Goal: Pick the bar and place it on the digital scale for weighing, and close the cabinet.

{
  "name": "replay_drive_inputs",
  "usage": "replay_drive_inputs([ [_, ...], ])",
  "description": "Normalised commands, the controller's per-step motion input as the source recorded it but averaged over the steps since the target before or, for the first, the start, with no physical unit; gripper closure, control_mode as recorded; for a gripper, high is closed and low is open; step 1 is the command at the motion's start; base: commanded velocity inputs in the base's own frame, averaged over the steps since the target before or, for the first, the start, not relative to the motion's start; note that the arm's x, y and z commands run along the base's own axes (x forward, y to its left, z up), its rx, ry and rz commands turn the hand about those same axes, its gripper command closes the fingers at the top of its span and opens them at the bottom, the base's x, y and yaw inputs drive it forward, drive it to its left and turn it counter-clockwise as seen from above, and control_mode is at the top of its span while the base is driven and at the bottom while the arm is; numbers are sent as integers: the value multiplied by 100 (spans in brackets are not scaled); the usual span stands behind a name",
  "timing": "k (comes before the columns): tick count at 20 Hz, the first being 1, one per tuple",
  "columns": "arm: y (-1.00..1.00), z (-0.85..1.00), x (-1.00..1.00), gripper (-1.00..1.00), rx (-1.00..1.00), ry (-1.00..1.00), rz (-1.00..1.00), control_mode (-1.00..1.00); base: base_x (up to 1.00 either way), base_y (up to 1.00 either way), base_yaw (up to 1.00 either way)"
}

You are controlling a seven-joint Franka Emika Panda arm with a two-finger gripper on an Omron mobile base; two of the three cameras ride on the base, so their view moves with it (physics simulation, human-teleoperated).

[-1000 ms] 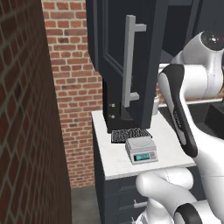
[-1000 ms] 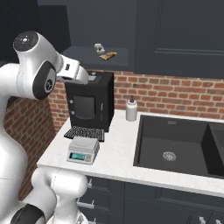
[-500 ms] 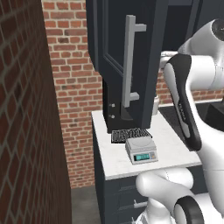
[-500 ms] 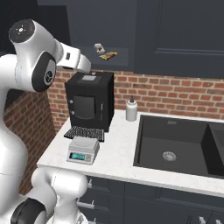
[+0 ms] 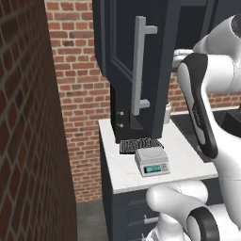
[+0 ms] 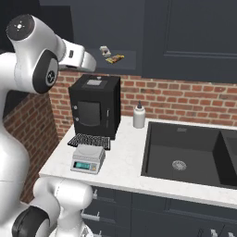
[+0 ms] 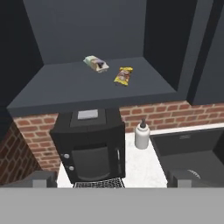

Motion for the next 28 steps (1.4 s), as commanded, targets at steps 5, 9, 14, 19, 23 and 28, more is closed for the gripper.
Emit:
replay_drive_inputs([
  [5, 0, 0, 19, -100, 0, 0, 0, -100, 0, 0, 0],
  [9, 0, 0, 25, -100, 0, 0, 0, -100, 0, 0, 0],
  [14, 0, 0, 45, -100, 0, 0, 0, -100, 0, 0, 0],
  [19, 0, 0, 39, -100, 0, 0, 0, -100, 0, 0, 0],
  [23, -4, 0, 50, -100, 0, 3, 0, -100, 0, 0, 0],
  [28, -14, -1, 38, -100, 0, 8, -5, -100, 0, 0, 0],
])
